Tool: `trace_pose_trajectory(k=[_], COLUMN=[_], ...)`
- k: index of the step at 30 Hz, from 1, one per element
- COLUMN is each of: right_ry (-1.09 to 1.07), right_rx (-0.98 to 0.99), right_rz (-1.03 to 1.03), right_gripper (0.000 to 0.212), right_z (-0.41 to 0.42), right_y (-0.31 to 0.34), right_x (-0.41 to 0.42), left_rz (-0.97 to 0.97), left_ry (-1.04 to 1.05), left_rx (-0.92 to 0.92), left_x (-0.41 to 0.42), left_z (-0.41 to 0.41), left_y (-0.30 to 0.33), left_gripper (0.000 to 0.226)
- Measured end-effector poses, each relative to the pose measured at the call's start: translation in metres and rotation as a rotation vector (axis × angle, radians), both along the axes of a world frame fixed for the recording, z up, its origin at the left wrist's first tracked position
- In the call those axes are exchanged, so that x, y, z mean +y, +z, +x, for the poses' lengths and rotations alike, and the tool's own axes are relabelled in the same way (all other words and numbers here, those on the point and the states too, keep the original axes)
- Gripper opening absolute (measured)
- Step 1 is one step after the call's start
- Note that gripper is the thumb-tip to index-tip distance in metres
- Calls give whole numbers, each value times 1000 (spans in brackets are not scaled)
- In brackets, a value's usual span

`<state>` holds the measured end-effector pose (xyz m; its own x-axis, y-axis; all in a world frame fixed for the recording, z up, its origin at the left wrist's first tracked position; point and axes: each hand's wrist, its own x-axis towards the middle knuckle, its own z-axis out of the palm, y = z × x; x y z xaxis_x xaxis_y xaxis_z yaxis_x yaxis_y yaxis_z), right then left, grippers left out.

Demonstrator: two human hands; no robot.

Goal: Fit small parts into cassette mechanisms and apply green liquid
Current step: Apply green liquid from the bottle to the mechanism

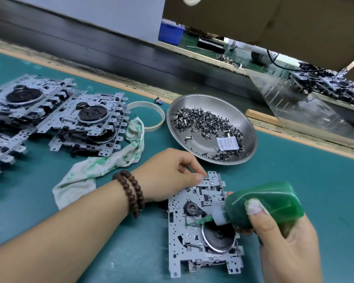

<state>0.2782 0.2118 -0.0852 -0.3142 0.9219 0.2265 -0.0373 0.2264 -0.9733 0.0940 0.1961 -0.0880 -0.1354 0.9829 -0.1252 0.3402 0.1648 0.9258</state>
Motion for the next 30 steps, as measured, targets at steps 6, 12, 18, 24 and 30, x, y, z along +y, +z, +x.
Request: trace_pose_trajectory(k=[6,12,18,24,30], right_ry=[-28,-59,-122,-178,-51], right_rx=[-30,-11,274,357,437], right_rz=[3,-29,-265,-517,-641], right_gripper=[59,62,29,44,27], right_z=[-1,1,14,19,31], right_y=[-1,0,10,20,17], right_x=[0,1,18,24,28], left_rz=[11,19,40,240,145], left_ry=[2,0,37,185,237], left_rx=[4,8,118,594,972], left_x=[1,1,-4,-39,-118], left_z=[0,-1,0,-6,-43], left_y=[-1,-3,3,24,11], left_gripper=[12,12,8,11,29])
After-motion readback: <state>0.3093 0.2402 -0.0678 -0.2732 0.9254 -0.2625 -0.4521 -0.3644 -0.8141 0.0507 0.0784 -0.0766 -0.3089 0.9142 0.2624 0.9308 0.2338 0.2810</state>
